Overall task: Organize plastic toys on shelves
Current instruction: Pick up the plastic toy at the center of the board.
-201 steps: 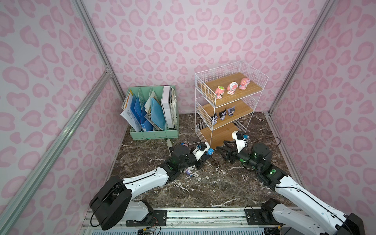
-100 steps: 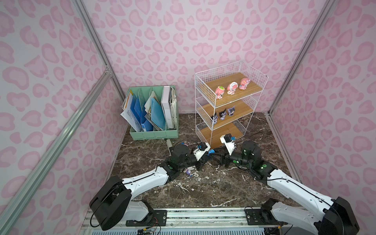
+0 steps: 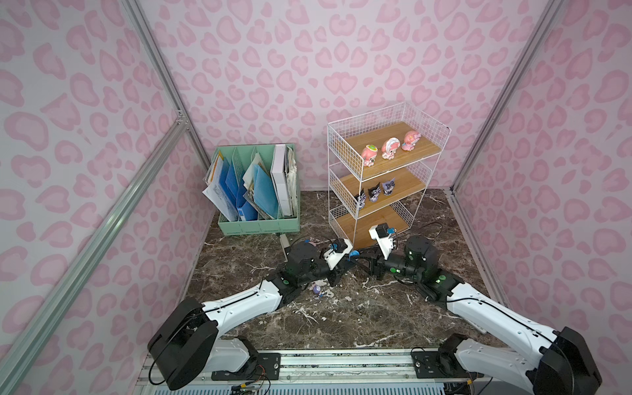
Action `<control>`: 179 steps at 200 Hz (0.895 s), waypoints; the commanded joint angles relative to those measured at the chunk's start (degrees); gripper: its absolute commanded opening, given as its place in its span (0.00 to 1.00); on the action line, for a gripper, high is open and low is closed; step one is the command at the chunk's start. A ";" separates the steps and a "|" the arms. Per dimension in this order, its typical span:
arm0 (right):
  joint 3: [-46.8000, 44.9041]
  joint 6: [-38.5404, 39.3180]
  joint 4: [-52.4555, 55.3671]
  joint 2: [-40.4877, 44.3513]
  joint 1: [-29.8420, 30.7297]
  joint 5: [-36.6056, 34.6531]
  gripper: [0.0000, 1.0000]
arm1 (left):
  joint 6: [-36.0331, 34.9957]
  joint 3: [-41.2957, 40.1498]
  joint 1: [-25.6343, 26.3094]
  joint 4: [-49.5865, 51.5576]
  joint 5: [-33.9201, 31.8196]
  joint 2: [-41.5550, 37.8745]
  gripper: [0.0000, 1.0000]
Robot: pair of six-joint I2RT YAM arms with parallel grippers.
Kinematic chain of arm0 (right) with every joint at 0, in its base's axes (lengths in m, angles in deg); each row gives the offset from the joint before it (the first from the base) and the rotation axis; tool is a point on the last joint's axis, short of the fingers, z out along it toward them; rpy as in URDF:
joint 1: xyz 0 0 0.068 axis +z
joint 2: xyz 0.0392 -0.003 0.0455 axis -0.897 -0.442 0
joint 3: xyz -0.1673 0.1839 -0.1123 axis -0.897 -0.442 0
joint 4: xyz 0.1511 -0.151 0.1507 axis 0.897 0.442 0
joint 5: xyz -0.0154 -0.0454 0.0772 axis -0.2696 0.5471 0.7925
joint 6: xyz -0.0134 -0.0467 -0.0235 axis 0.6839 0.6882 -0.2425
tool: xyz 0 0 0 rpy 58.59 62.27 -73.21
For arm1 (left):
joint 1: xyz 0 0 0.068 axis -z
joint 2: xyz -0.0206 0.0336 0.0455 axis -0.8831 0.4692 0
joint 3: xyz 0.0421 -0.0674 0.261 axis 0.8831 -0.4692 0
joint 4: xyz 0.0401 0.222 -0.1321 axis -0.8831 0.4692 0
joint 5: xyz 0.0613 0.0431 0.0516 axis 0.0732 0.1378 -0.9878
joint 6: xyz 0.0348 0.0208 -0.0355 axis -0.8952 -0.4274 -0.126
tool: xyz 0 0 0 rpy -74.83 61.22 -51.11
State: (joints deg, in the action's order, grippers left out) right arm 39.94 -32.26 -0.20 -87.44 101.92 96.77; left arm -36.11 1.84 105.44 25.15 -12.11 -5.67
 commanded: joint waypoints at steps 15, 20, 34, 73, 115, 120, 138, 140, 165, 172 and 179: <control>-0.08 -0.27 -2.55 0.64 0.08 0.13 0.53 | 0.56 0.58 0.08 -0.48 2.62 -0.36 0.17; -0.13 -0.47 -2.64 0.72 0.08 -0.09 0.54 | 0.57 0.58 0.09 -0.45 2.58 -0.34 0.17; -0.40 -0.68 -2.89 1.08 0.08 -0.61 0.54 | 0.57 0.51 0.09 -0.45 2.49 -0.48 0.17; -0.32 -0.31 -1.81 0.92 0.08 -0.72 0.45 | 0.66 0.40 0.02 -0.60 2.31 -0.87 0.17; -0.49 -0.34 -1.86 0.45 0.17 -0.22 0.35 | 0.93 0.49 0.09 -0.67 2.52 -1.09 0.18; -0.43 -0.20 -1.77 0.52 0.17 -0.27 0.33 | 0.92 0.47 0.16 -0.55 2.42 -1.09 0.19; -0.03 0.40 -0.89 0.78 0.13 -0.40 0.27 | 0.92 0.50 0.17 -0.37 1.97 -0.84 0.24; 0.07 0.48 -0.77 0.81 0.16 -0.53 0.27 | 0.92 0.50 0.17 -0.41 1.90 -0.79 0.25; 0.60 1.65 0.90 1.34 0.10 -1.79 0.21 | 1.05 0.56 0.16 -0.60 1.61 -0.23 0.29; 0.61 1.81 1.17 1.44 0.17 -2.02 0.22 | 1.18 0.66 0.17 -0.63 1.64 -0.01 0.30; 0.61 1.94 1.36 1.53 0.13 -2.16 0.22 | 1.18 0.67 0.17 -0.70 1.66 0.22 0.30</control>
State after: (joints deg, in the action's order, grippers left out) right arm 39.89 -31.67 -0.27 -86.30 102.01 95.57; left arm -34.91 1.86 105.64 26.09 -10.38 -6.06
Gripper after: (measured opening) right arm 0.238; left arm 0.298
